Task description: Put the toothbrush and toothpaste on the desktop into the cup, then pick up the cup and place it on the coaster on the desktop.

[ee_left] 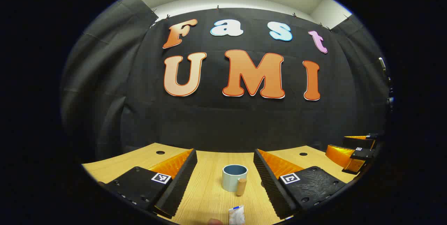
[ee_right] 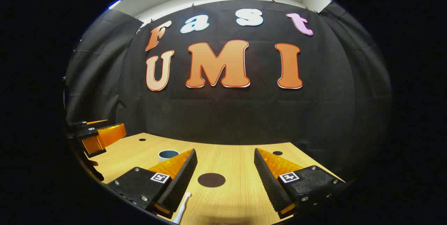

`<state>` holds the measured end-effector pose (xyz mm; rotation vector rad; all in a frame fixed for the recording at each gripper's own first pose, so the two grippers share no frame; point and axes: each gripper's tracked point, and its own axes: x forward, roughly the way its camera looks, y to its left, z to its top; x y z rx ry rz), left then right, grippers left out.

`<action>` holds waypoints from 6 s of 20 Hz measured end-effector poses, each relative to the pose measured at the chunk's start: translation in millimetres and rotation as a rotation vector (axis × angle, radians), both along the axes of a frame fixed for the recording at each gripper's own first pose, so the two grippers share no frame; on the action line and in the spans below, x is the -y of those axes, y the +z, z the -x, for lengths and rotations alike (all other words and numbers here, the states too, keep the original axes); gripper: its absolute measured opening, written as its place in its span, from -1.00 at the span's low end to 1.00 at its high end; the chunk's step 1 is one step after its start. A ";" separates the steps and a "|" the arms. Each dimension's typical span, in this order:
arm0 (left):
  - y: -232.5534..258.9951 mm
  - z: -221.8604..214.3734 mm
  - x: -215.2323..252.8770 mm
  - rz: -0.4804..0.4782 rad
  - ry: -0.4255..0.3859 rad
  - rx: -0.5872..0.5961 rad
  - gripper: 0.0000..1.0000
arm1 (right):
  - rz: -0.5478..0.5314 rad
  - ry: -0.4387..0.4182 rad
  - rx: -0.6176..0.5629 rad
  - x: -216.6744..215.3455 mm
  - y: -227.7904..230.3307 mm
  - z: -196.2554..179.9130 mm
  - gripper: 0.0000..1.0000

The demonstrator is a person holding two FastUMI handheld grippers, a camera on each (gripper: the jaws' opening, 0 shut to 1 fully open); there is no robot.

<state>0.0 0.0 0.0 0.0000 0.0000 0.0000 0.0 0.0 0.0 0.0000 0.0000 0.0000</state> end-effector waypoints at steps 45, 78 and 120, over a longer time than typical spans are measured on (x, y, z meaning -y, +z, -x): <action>-153.2 -0.9 6.5 0.041 -0.116 -1.186 0.45 | 0.041 0.185 -0.960 -101.6 -202.7 24.0 0.23; -16.6 -52.0 6.6 0.076 -0.239 -0.534 -0.87 | -0.162 0.251 -0.462 -77.0 -56.6 -11.9 -0.94; -58.4 -227.3 -51.0 0.232 -0.110 -0.286 -0.85 | -0.215 0.252 -0.006 -82.9 37.1 -79.7 -0.94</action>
